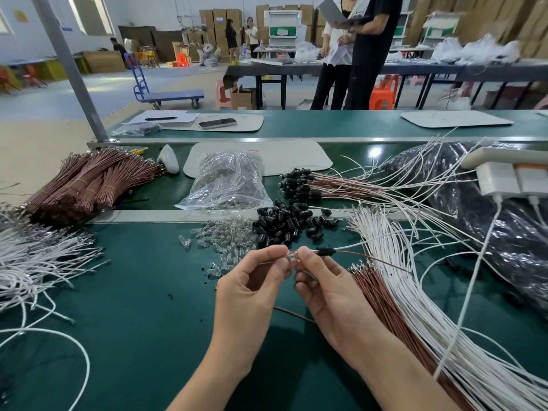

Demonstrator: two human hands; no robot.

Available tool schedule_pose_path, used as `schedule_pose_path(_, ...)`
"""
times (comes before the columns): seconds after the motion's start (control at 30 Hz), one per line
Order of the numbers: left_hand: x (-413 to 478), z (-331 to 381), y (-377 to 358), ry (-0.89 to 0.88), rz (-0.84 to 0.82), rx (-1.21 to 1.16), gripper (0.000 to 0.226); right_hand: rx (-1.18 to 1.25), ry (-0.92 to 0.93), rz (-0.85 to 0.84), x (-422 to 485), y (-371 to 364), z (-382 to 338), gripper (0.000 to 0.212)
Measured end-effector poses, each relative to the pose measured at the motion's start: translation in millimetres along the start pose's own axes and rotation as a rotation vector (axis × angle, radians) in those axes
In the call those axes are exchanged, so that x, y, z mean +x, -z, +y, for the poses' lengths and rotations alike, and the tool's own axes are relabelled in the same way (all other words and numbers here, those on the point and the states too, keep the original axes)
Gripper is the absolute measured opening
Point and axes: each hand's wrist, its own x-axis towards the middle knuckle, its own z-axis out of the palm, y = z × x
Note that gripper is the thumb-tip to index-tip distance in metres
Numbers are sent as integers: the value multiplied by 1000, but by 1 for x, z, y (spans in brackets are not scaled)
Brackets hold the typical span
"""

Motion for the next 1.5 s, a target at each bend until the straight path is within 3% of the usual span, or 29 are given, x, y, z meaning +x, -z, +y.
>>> schedule_pose_path(1.0, 0, -3, 3, -57, -23, 17, 19, -33, -20, -55, -2, -3, -3, 19)
schedule_pose_path(1.27, 4, -8, 8, -161, -96, 242, 20, -92, -9, -61, -4, -2, -5, 15)
schedule_pose_path(1.5, 5, -11, 11, -206, -69, 215, 18, -87, -59, -116, -6, -1, -5, 16)
